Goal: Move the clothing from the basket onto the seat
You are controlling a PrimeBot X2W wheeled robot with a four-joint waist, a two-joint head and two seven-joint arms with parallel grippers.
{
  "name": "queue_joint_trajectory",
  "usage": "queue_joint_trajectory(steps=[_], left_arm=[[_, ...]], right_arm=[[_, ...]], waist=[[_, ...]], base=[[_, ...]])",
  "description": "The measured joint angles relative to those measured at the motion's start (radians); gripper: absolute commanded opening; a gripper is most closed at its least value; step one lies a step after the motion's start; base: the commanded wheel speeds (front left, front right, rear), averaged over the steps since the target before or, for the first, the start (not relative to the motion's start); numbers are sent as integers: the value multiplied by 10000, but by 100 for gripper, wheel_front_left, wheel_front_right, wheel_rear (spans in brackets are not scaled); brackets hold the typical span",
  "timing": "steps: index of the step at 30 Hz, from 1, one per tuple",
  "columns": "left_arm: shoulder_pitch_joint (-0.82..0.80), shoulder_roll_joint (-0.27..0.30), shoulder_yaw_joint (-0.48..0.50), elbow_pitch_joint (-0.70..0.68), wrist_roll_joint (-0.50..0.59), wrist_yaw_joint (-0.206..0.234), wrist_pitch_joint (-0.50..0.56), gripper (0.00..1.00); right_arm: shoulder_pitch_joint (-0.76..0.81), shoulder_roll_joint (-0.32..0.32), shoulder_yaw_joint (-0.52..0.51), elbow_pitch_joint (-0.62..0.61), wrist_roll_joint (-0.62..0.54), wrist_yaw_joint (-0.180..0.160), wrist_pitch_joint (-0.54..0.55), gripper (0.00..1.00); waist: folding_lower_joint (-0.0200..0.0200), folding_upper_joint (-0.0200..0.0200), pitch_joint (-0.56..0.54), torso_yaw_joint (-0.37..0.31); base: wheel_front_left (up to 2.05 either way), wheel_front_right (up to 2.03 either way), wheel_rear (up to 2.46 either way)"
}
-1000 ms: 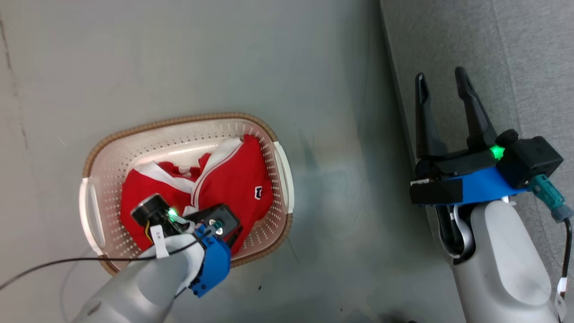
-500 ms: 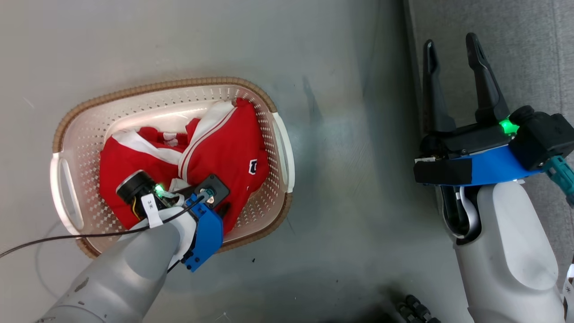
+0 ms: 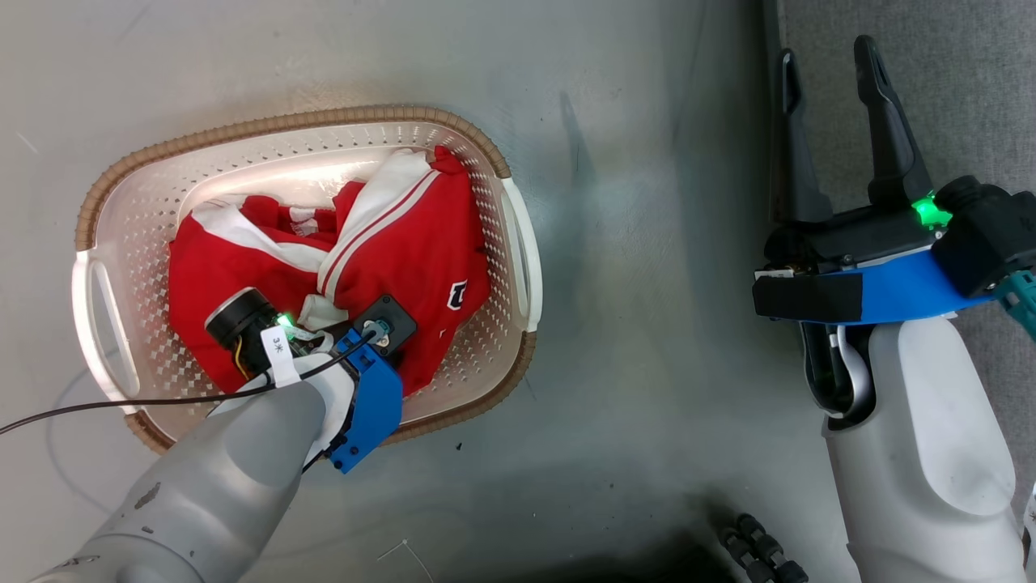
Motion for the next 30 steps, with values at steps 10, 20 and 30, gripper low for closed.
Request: queue_joint_trajectory(steps=[10, 20, 30], left_arm=[[-61, -96, 0, 65, -105, 0, -226, 0], [362, -366, -4, -445, -556, 0, -1177, 0], [950, -602, -8, -1099, -1494, 0, -2174, 0]], right_arm=[[-24, 0, -15, 40, -15, -2, 0, 100], [216, 2, 0, 320, -46, 0, 0, 100], [904, 2, -123, 744, -211, 0, 0, 100]], waist=[[0, 0, -202, 73], [0, 0, -1176, 240], [-2, 0, -2702, 548]], base=[[0, 0, 0], [0, 0, 0], [0, 0, 0]])
